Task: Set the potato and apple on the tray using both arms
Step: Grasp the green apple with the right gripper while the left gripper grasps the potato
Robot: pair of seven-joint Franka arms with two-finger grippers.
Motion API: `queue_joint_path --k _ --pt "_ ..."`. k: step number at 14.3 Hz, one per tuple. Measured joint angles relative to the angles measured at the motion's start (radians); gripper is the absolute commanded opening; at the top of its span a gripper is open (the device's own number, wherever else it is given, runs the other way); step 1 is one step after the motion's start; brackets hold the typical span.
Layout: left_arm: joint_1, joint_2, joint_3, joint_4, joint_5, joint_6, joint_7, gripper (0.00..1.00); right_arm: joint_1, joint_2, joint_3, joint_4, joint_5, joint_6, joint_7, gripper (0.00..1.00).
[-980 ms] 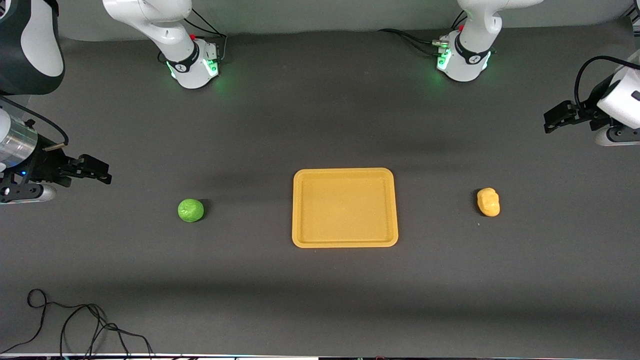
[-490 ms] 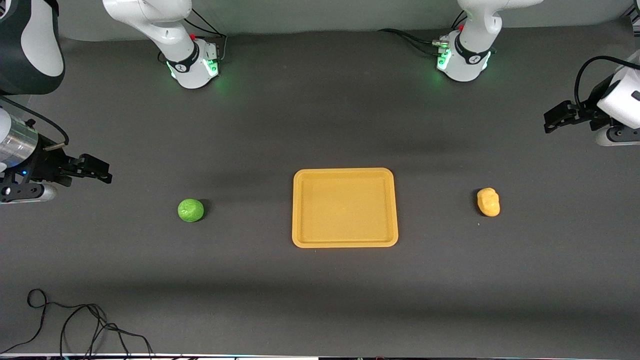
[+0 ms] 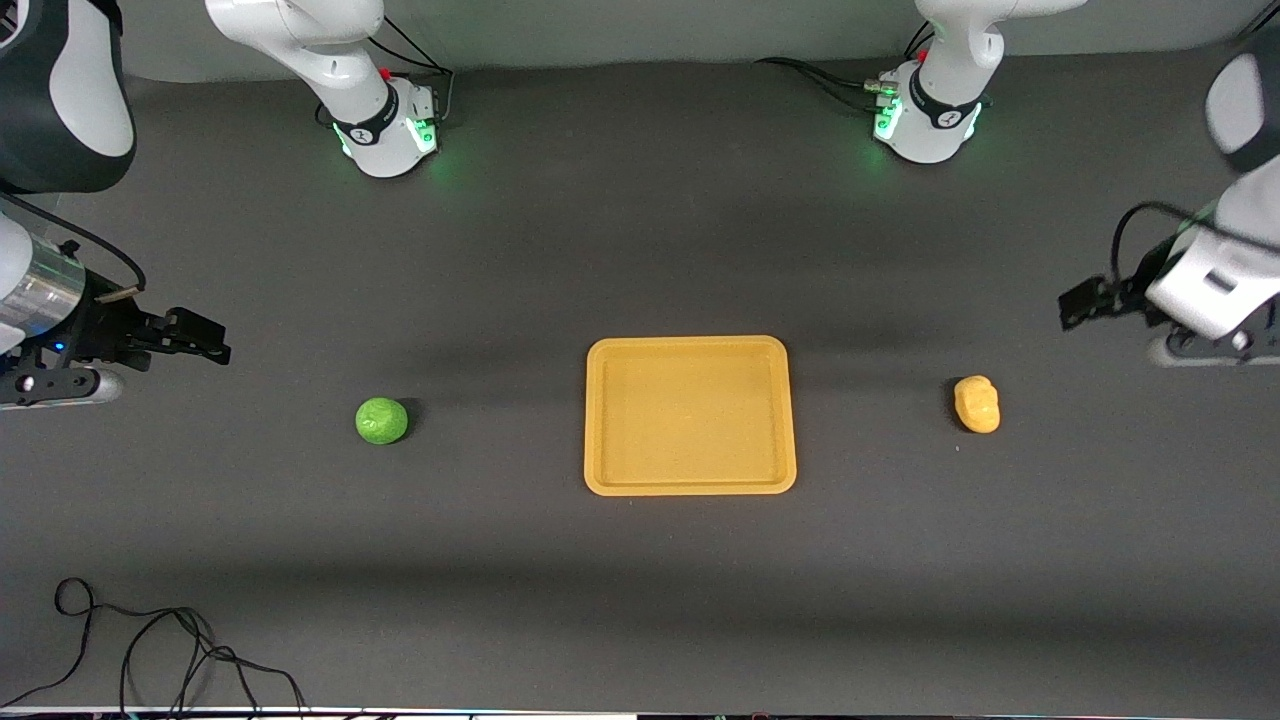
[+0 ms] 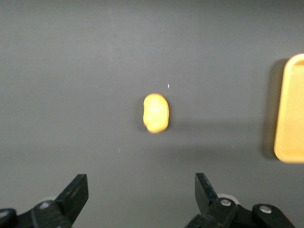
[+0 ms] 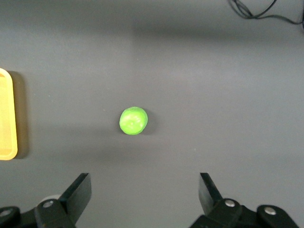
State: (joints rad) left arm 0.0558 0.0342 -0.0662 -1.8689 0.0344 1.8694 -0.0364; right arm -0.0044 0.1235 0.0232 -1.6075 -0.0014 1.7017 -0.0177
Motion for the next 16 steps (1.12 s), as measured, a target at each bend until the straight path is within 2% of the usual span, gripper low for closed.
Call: queue_joint_path --k 4,7,10,13,16 --pt "0.002 0.114 0.001 -0.136 0.002 0.233 0.0 1.0 0.0 0.085 -0.002 -0.046 0.071 0.097 0.004 1.0" --pt "0.002 0.17 0.003 -0.246 0.002 0.402 0.0 1.0 0.025 0.15 -0.001 -0.088 0.083 0.18 0.006 1.0" --pt "0.002 0.247 0.003 -0.267 0.002 0.502 0.0 1.0 0.062 0.167 -0.001 -0.146 0.084 0.241 0.012 1.0" --pt "0.002 0.303 0.002 -0.271 0.002 0.542 0.0 1.0 0.102 0.186 0.0 -0.196 0.085 0.304 0.024 1.0" --pt "0.001 0.341 0.0 -0.271 0.002 0.585 -0.001 1.0 0.132 0.254 0.0 -0.214 0.085 0.399 0.081 1.0"
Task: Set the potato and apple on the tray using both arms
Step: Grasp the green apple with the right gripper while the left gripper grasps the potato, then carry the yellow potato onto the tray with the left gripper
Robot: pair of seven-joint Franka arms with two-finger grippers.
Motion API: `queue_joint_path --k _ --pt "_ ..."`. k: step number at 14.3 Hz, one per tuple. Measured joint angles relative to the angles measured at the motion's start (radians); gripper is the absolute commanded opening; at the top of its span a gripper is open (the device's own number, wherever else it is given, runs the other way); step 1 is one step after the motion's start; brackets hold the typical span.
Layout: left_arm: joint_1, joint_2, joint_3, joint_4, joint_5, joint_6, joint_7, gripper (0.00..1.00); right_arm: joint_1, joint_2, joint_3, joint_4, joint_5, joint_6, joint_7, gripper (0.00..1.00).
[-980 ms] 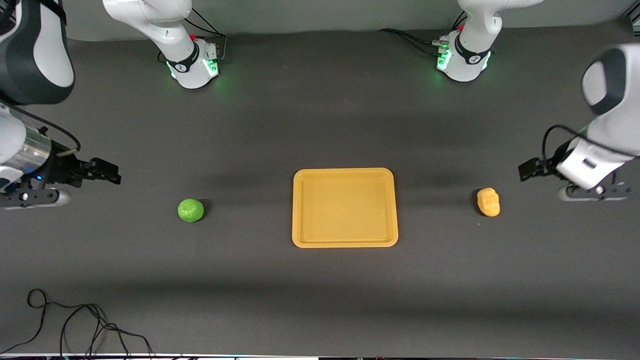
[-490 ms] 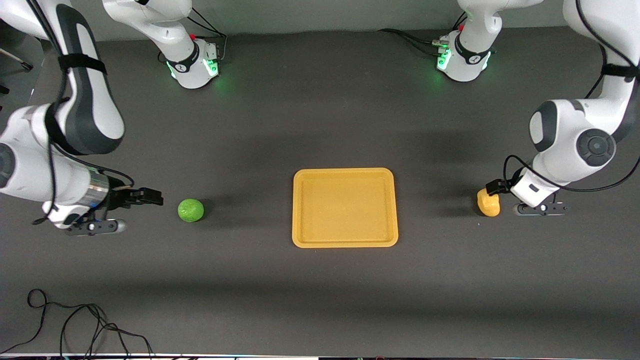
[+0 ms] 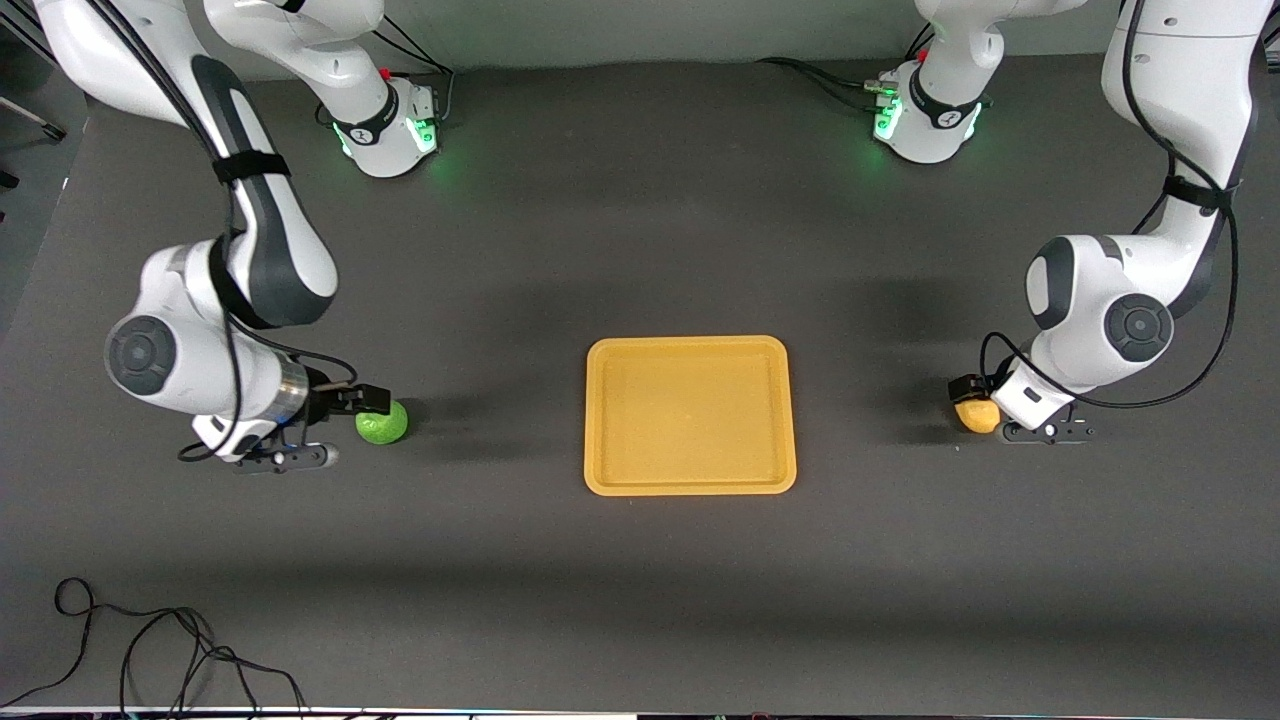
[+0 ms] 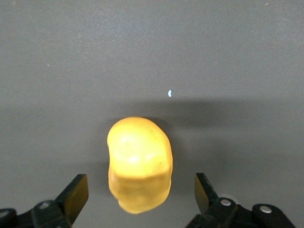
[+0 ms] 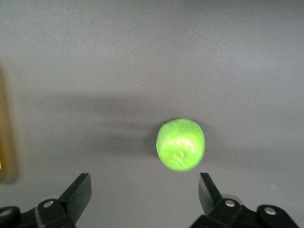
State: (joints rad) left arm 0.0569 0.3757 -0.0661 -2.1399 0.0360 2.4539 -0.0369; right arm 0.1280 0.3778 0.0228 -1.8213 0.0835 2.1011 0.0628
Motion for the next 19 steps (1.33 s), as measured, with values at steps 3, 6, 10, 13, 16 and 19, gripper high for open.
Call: queue_joint_path --k 3,6,10,13,16,19 --pt "-0.001 0.049 -0.001 -0.001 0.0 0.063 0.0 0.9 0.044 0.081 -0.001 0.001 -0.018 0.082 0.039 1.0" --pt "-0.001 0.083 0.0 0.0 0.0 0.098 -0.001 0.64 0.051 0.113 -0.018 0.002 -0.067 0.099 0.053 1.0" --pt "-0.001 0.075 0.0 0.013 0.0 0.095 -0.02 0.44 0.049 0.13 -0.034 -0.002 -0.115 0.102 0.053 1.0" --pt "-0.003 0.022 -0.006 0.066 0.0 -0.074 -0.059 0.44 0.049 0.134 -0.034 -0.029 -0.129 0.104 0.053 1.0" --pt "-0.063 -0.069 -0.018 0.226 -0.005 -0.431 -0.165 0.44 0.049 0.144 -0.036 -0.041 -0.134 0.116 0.053 1.0" --pt "-0.205 -0.107 -0.025 0.38 -0.04 -0.608 -0.342 0.44 0.047 0.152 -0.057 -0.043 -0.138 0.118 0.053 0.98"
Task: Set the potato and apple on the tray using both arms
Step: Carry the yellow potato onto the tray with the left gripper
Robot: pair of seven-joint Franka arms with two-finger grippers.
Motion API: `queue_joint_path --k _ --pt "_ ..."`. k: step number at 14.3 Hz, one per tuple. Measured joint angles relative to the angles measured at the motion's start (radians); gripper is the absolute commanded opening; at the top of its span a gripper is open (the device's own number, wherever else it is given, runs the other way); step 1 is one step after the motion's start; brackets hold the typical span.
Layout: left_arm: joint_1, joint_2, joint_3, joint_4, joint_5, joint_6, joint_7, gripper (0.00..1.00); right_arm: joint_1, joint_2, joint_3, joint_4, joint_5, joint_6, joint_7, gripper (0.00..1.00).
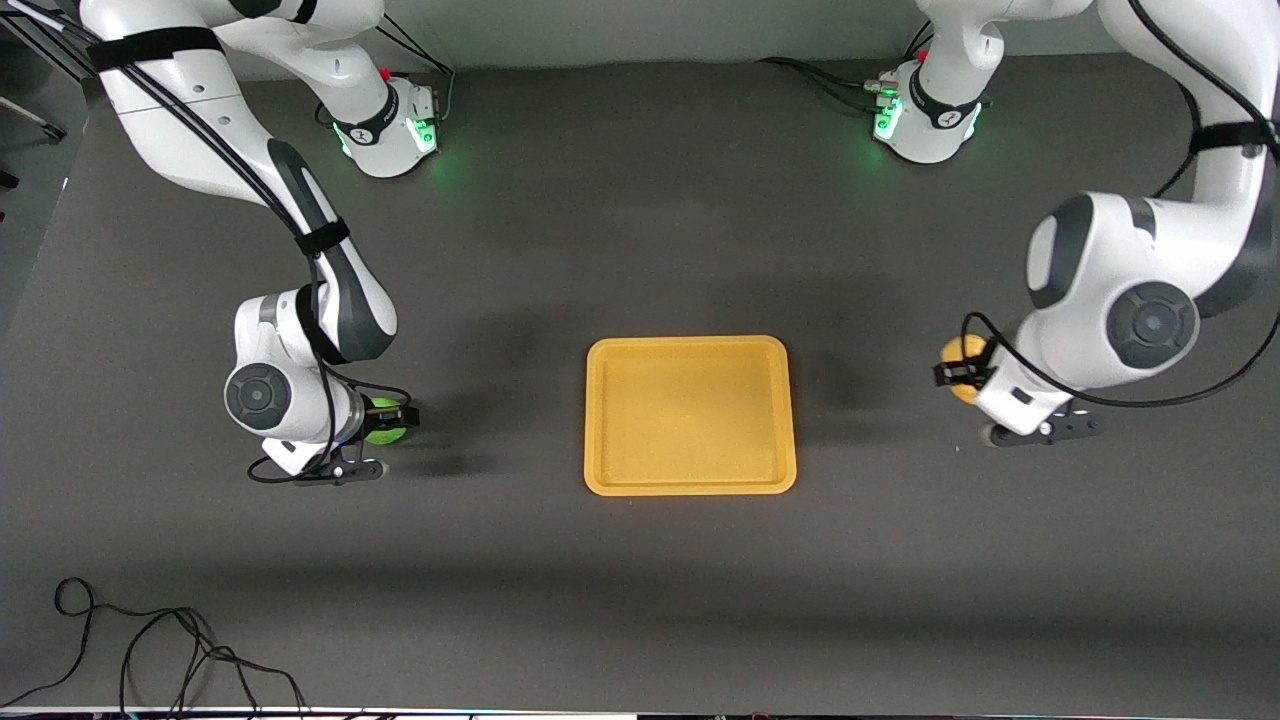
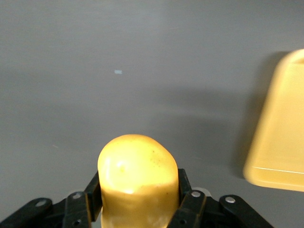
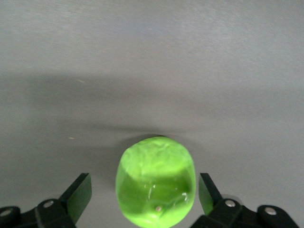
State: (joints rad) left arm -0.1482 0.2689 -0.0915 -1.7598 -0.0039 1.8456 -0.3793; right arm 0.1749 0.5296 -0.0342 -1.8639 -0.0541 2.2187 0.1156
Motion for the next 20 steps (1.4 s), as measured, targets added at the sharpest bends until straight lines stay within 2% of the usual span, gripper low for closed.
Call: queue_joint_path --k 1,2,4,6,8,11,13,15,17,19,20 --pt "-0.045 0.004 -0.003 0.018 -0.019 -0.001 -0.05 0.45 -0.002 0.005 -0.003 -0.002 0.0 0.004 0.0 0.87" --pt "-0.089 0.015 -0.004 0.026 -0.029 0.011 -0.095 0.45 -0.002 0.011 -0.004 -0.004 0.0 0.011 0.0 0.71" --pt "-0.177 0.06 -0.006 0.031 -0.032 0.094 -0.19 0.46 -0.002 0.02 -0.004 -0.005 0.0 0.021 0.0 0.47" --pt "-0.247 0.137 -0.006 0.031 -0.032 0.224 -0.266 0.46 -0.002 0.021 -0.004 -0.004 0.0 0.021 0.0 0.31" --pt "-0.304 0.235 -0.005 0.035 -0.018 0.334 -0.325 0.46 -0.002 0.021 -0.004 -0.003 0.0 0.021 0.0 0.29" --pt "-0.348 0.347 -0.005 0.05 0.072 0.419 -0.414 0.48 -0.001 0.009 -0.004 0.023 -0.001 -0.012 -0.005 0.28" --pt "-0.348 0.37 -0.001 0.061 0.085 0.429 -0.42 0.53 0.001 -0.034 -0.003 0.089 -0.001 -0.168 -0.01 0.28" --pt "-0.348 0.373 0.006 0.068 0.09 0.429 -0.42 0.53 0.003 -0.087 0.004 0.2 0.004 -0.353 -0.01 0.28" --pt "-0.348 0.375 0.008 0.068 0.096 0.429 -0.42 0.54 0.014 -0.111 0.01 0.319 0.056 -0.462 -0.01 0.28" --pt "-0.348 0.385 0.007 0.068 0.105 0.431 -0.42 0.68 0.048 -0.102 0.015 0.408 0.142 -0.492 -0.001 0.27" --pt "-0.348 0.391 0.007 0.068 0.109 0.434 -0.42 0.84 0.076 -0.083 0.017 0.438 0.168 -0.492 0.03 0.27"
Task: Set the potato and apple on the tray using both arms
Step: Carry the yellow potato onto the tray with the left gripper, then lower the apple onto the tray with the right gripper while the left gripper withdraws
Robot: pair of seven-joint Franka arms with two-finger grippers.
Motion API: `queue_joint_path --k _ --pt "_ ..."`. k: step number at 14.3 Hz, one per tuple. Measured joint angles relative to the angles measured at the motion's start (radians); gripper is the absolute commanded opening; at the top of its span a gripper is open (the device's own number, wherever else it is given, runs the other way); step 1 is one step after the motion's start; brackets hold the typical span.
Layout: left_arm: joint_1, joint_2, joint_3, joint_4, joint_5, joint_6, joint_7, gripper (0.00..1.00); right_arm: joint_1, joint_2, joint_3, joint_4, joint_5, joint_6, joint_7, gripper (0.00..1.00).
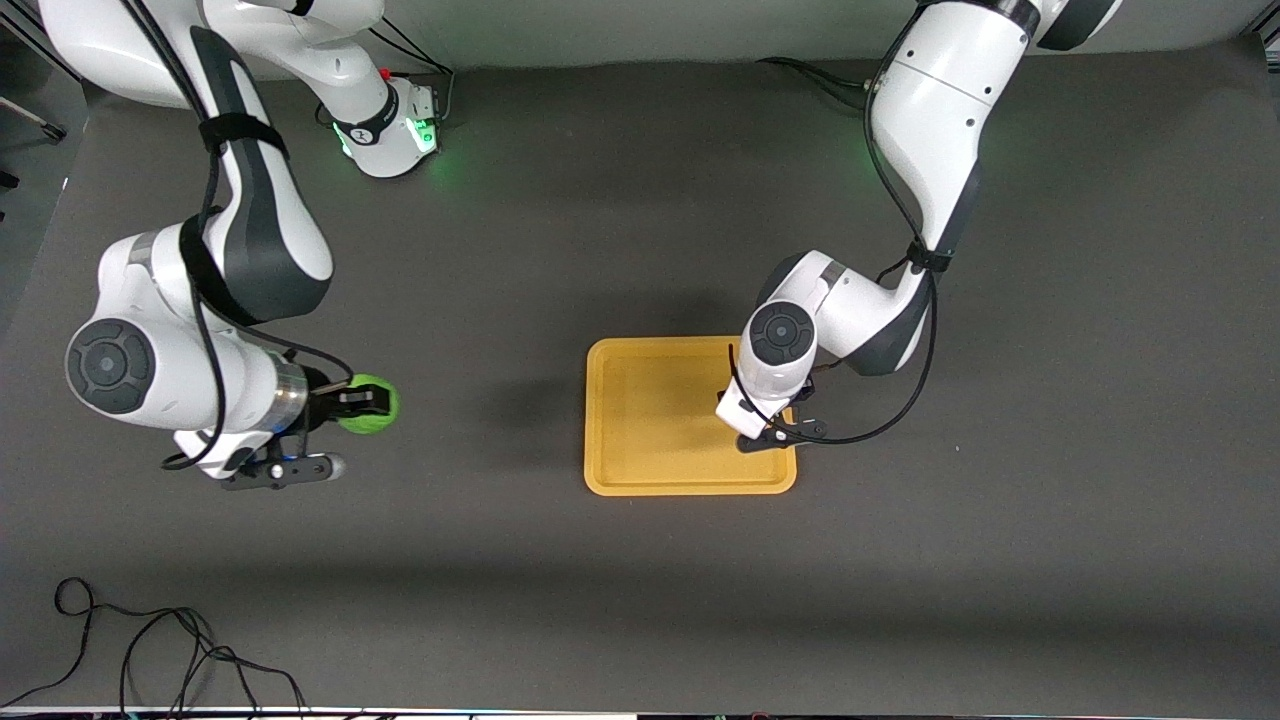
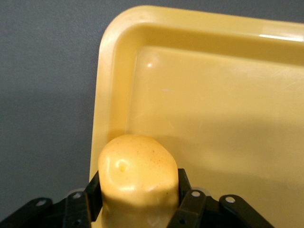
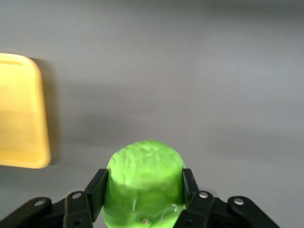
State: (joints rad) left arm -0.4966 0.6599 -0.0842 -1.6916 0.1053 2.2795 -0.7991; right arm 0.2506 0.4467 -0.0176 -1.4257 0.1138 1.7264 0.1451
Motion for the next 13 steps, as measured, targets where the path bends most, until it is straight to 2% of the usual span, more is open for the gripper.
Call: queue_joint_path --k 1,4,7,10,13 --pt "0.0 0.005 0.0 0.0 0.003 0.002 0.0 1.0 0.035 0.03 0.001 0.032 0.01 0.003 0.058 0.21" --pt "-0.001 0.008 0.0 0.001 0.008 0.003 0.0 1.0 0.182 0.18 0.006 0.173 0.014 0.054 0.301 0.2" --pt "0.001 0.002 0.003 0.015 0.01 -0.011 0.0 1.0 0.3 0.337 0.006 0.283 0.014 0.183 0.5 0.2" --pt "0.026 -0.056 0.022 0.037 0.017 -0.11 0.049 1.0 0.351 0.435 0.016 0.312 0.014 0.327 0.598 0.2" --pt "0.145 -0.174 0.028 0.05 0.012 -0.239 0.221 1.0 0.381 0.487 0.028 0.319 0.014 0.405 0.668 0.23"
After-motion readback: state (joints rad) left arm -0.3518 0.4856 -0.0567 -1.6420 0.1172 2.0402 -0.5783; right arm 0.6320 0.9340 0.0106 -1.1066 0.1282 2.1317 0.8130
